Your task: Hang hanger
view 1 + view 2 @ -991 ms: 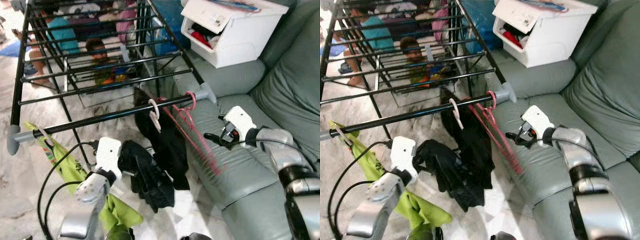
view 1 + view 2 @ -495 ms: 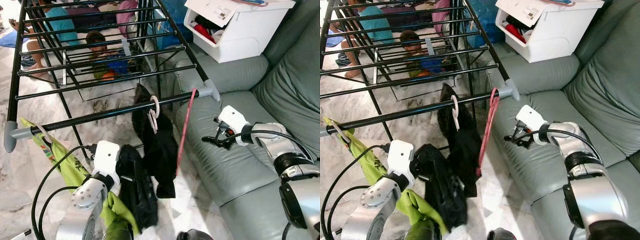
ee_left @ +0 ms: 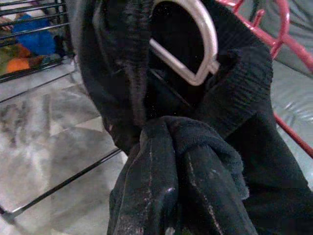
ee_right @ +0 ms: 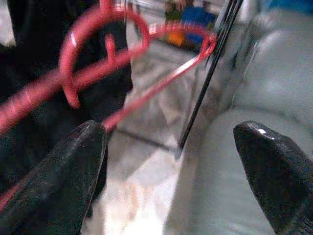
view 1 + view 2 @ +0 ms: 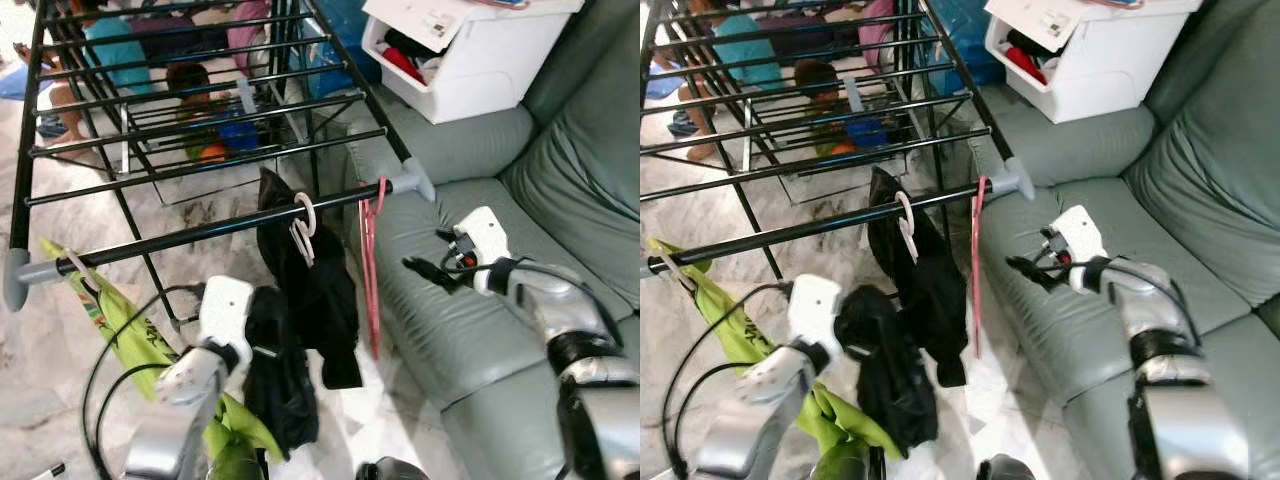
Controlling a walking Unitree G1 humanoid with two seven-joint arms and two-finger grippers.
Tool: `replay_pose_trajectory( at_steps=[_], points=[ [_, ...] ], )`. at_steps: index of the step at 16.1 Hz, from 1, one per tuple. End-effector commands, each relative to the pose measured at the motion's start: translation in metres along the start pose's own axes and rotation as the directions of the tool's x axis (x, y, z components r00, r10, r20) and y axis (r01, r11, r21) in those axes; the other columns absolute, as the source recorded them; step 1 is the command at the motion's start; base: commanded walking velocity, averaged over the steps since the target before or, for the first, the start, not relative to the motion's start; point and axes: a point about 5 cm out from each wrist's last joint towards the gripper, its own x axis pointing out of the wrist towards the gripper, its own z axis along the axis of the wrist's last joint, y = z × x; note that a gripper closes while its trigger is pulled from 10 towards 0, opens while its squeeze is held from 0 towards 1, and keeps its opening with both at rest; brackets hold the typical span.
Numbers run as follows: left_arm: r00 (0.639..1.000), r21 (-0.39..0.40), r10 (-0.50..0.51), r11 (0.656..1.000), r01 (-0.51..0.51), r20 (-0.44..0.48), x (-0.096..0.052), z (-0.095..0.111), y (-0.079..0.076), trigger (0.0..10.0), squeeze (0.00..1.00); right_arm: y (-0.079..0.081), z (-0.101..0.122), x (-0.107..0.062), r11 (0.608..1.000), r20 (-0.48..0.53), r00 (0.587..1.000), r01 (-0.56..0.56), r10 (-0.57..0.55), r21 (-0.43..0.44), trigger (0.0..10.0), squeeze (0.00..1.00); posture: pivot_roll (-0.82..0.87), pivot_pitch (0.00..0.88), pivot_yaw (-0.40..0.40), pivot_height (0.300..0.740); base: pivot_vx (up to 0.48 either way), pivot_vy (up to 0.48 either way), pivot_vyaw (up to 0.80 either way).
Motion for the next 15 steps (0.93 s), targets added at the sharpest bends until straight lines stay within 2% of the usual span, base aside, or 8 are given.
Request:
replay_pose_trajectory(
  at_steps=[1,4,7,9,11,15],
  points=[
    [0.999,0.028,-0.014,1.000,0.013,0.049,0.004,0.010,-0.001,10.0,0.00,-0.001,0.008,-0.001,1.000,0.051,0.998,0.028,-0.028,0.005,10.0,0.00,0.06,0.019,0.014,0.740,0.000,0.000,0.00],
    [0.998,0.047,-0.022,0.999,0.019,0.061,0.016,0.016,0.005,10.0,0.00,0.003,0.004,-0.013,0.999,0.057,0.998,-0.022,0.021,0.031,10.0,0.00,0.04,0.000,0.026,0.740,0.000,0.000,0.00],
    [0.998,0.050,-0.026,0.998,0.024,0.051,0.017,0.013,0.005,10.0,0.00,-0.005,-0.003,-0.015,0.999,-0.023,1.000,0.003,-0.002,0.035,10.0,0.00,0.04,0.000,0.026,0.740,0.000,0.000,0.00],
    [0.998,0.047,-0.036,0.998,0.034,0.041,0.020,0.009,-0.001,10.0,0.00,-0.011,-0.008,-0.010,0.995,-0.088,0.996,-0.006,0.015,0.097,10.0,0.00,0.04,0.000,0.016,0.740,0.000,0.000,0.00],
    [0.999,0.048,-0.031,0.998,0.029,0.036,0.018,0.008,0.000,10.0,0.00,-0.011,-0.006,-0.006,0.997,-0.117,0.993,-0.014,0.022,0.073,10.0,0.00,0.06,0.000,0.006,0.740,0.000,0.000,0.00],
    [0.999,0.053,-0.017,0.998,0.016,0.028,0.017,0.006,0.003,10.0,0.00,-0.011,0.004,-0.001,0.998,-0.110,0.992,-0.052,0.054,0.016,10.0,0.00,0.07,0.000,-0.002,0.740,0.000,0.000,0.00]
  ],
)
